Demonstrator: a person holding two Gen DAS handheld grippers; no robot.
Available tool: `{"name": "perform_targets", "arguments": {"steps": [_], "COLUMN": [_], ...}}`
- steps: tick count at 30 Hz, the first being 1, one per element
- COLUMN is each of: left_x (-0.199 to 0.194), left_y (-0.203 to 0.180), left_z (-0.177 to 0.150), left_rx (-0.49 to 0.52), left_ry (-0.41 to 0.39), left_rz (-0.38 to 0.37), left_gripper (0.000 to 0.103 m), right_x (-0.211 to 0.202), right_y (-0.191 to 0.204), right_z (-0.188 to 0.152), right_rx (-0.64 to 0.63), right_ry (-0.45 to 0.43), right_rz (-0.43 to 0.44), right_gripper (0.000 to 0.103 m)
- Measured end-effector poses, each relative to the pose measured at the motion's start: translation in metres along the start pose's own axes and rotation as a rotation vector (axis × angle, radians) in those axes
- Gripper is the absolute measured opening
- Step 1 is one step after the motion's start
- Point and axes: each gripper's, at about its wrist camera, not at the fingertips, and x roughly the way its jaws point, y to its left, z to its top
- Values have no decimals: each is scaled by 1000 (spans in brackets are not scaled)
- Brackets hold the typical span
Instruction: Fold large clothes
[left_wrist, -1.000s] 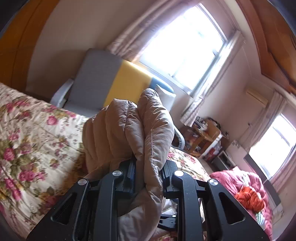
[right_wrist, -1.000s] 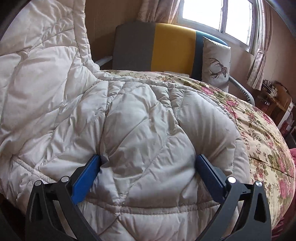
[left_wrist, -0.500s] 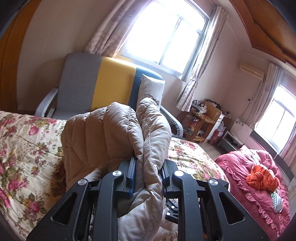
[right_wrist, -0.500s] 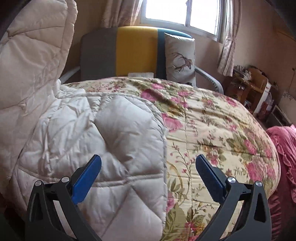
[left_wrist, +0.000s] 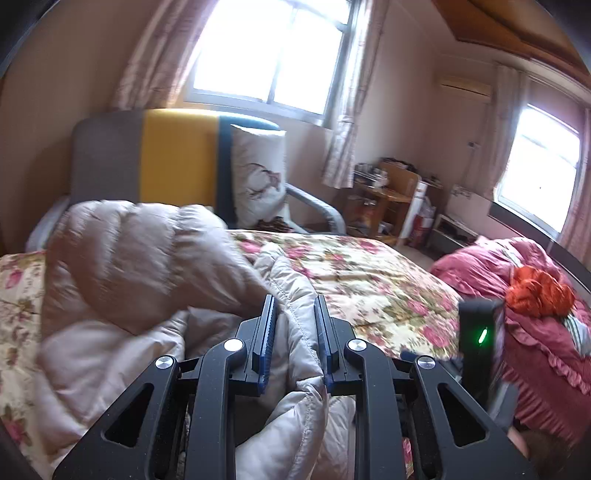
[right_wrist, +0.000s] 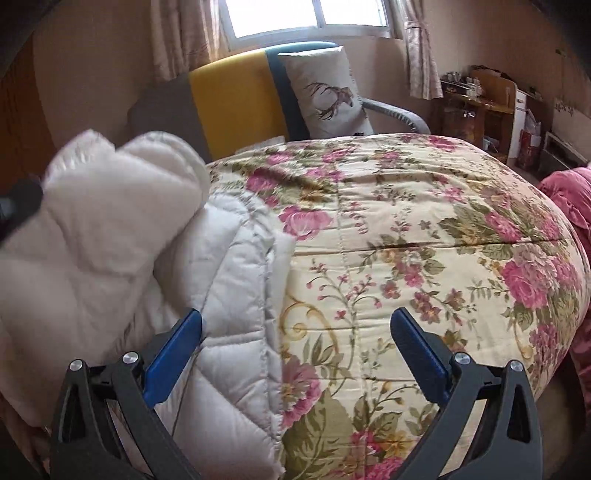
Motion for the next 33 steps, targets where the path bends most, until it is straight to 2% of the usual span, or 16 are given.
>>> {"name": "perform_targets", "arguments": {"steps": [4, 7, 9, 10, 11, 12, 14, 15, 17, 19, 22, 24, 26, 27, 30, 33], "left_x": [20, 20, 15, 13, 10, 4, -11, -22, -34, -57, -80, -95, -101, -104, -103, -92], "left_y": [-19, -33, -33, -32, -31, -29, -28, -29, -32, -22, 3, 35, 72, 96, 167, 232], "left_z": [-27, -42, -46, -46, -45, -45, -44, -43, -41, -33, -16, -4, 7, 9, 6, -11], "left_rx": [108, 192, 205, 196, 185, 168, 145, 141, 159, 124, 22, -66, -159, -223, -417, -586], "left_ry": [58, 60, 59, 69, 84, 91, 77, 72, 101, 52, -4, -77, -149, -181, -230, -211], "left_rz": [-65, -87, -106, -126, -150, -203, -311, -362, -397, -445, -456, -386, -263, -170, 97, 227], "left_gripper": [20, 20, 20, 20, 32, 49, 72, 72, 73, 73, 73, 82, 82, 82, 83, 83], "right_x": [-23, -37, -40, -40, -39, -37, -30, -24, -13, -4, 4, 5, 7, 7, 9, 13], "right_y": [-22, -24, -14, -8, -2, 2, 11, 13, 12, 8, 3, 3, 5, 7, 9, 8], "right_z": [14, 24, 29, 31, 32, 32, 29, 27, 22, 17, 10, 7, 6, 4, 1, 0], "right_rx": [117, 168, 167, 157, 147, 135, 103, 83, 85, 90, 80, 82, 69, 58, 44, 50], "right_ry": [-78, -108, -102, -94, -87, -81, -53, -30, -2, 13, 33, 38, 41, 41, 42, 48], "right_rz": [7, 127, 209, 215, 208, 208, 194, 170, 156, 119, 92, 89, 75, 64, 42, 40], "right_gripper": [101, 101, 101, 101, 101, 101, 101, 101, 101, 101, 101, 101, 101, 101, 101, 101]}}
